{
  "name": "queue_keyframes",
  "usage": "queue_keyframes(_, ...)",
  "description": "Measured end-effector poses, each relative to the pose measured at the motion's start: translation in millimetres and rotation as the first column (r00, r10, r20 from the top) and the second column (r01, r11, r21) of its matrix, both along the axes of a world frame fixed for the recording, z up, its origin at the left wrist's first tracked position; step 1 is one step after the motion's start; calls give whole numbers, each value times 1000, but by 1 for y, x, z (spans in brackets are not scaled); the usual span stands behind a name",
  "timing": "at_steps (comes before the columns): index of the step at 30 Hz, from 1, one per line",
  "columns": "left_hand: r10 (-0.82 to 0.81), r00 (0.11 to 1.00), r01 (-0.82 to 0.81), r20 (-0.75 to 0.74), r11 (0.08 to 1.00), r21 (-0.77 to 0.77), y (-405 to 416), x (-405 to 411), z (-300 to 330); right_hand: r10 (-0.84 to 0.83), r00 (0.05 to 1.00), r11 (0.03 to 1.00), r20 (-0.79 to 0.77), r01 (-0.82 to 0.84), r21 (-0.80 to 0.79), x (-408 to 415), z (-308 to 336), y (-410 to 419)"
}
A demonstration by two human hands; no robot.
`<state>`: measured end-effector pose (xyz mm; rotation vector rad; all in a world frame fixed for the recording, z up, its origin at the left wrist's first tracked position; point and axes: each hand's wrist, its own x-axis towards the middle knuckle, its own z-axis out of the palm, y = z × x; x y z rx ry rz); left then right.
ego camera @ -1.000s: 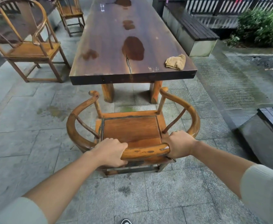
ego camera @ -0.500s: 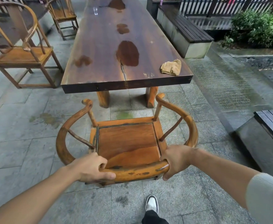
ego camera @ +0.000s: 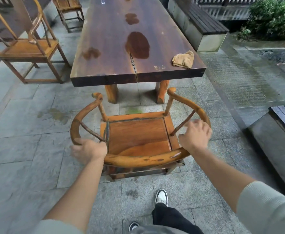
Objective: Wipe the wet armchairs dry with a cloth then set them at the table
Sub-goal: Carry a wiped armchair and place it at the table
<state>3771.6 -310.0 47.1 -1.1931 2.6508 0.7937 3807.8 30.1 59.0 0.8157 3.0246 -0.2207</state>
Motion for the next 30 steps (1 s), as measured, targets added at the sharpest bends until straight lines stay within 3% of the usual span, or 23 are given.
queue_keyframes(1, 162, 987, -157, -15, 975, 157, -2, 0, 1, -226, 974, 964, 33, 228, -138, 5, 0, -4)
queue_keyframes(2, 289, 957, -268, -29, 918, 292, -5, 2, 2, -465, 882, 826, 78, 463, -320, 10, 3, -7)
queue_keyframes(3, 402, 915, -349, -45, 841, 414, -6, 3, 4, -616, 775, 639, 138, 595, -488, 11, 2, -6)
queue_keyframes(4, 497, 867, -395, -50, 743, 541, -8, 3, 3, -698, 688, 453, 198, 638, -622, 12, 2, -5)
queue_keyframes(6, 613, 790, -423, 15, 526, 738, -12, 3, 2, -758, 606, 180, 240, 549, -816, 13, -2, 0)
queue_keyframes(8, 587, 804, -397, 90, 417, 817, -15, -2, 1, -777, 560, -50, 287, 400, -915, 13, -7, 5)
queue_keyframes(12, 623, 776, -428, 96, 408, 806, -13, -2, 3, -777, 569, -83, 267, 328, -941, 13, -8, 7)
queue_keyframes(19, 699, 714, -438, 46, 394, 808, 19, -5, -7, -771, 598, -3, 219, 340, -940, -12, 14, 29)
queue_keyframes(22, 682, 731, -428, 17, 440, 790, 24, -14, -9, -769, 601, 16, 218, 358, -934, -20, 17, 40)
queue_keyframes(30, 619, 786, -400, -3, 512, 760, -6, -53, 1, -812, 536, -96, 229, 264, -960, -39, -4, 19)
